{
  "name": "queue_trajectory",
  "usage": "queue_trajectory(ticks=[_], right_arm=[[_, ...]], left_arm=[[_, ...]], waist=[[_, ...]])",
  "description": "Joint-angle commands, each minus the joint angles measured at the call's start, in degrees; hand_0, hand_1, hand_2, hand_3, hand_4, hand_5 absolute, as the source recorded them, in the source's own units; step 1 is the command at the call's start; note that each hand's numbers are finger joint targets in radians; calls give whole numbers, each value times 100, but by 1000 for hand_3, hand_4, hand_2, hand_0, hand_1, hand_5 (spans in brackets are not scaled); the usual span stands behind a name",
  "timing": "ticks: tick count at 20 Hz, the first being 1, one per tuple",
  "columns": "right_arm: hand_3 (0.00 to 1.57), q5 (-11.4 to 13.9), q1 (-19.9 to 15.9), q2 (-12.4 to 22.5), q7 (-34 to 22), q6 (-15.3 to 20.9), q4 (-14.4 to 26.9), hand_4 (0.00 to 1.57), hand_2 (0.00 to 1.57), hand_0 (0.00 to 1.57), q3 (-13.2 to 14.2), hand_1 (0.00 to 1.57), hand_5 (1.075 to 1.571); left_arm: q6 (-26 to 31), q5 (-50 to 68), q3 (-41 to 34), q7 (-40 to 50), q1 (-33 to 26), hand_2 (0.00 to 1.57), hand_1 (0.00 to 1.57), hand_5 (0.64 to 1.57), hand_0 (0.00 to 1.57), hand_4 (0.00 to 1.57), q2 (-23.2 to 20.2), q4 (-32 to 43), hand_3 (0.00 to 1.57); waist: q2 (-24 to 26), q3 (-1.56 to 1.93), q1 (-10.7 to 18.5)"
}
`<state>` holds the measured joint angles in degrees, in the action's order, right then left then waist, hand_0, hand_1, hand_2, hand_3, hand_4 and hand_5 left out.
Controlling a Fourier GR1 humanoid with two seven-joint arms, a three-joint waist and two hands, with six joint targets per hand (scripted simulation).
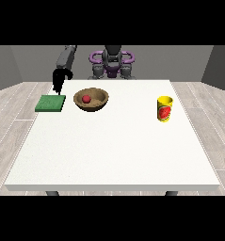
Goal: Pick the cup and pour the ball into the bowl, then pick the bowl and place it on the pad
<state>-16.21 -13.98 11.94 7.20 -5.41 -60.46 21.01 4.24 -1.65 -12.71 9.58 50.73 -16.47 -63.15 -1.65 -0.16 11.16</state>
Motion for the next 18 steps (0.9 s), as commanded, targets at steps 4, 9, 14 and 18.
queue_trajectory(ticks=[4, 9, 14, 18], right_arm=[[0, -148, -122, 36, 962, -292, 1033, 722, 0, 0, 315, 0, 1566], [0, 15, -747, 43, 760, -131, 1327, 595, 0, 0, 20, 0, 1557], [0, 43, -869, -72, 1559, -228, 2072, 553, 0, 0, 81, 0, 1558], [0, 185, -1009, -244, 1969, -91, 2422, 509, 0, 0, -51, 0, 1552]], left_arm=[[1159, 1031, -575, -17, -189, 0, 0, 1558, 0, 1039, -647, -341, 0], [1354, 1250, -933, 89, -510, 0, 0, 1544, 0, 995, -1245, -249, 0], [1436, 1479, -1033, 27, -640, 0, 0, 1535, 0, 1008, -1371, -604, 0], [1483, 1671, -1150, 328, -663, 0, 0, 1533, 0, 1019, -1635, -680, 0]], waist=[[-550, 24, 326], [-473, 19, -109], [-813, 22, -59], [-837, 22, -210]])
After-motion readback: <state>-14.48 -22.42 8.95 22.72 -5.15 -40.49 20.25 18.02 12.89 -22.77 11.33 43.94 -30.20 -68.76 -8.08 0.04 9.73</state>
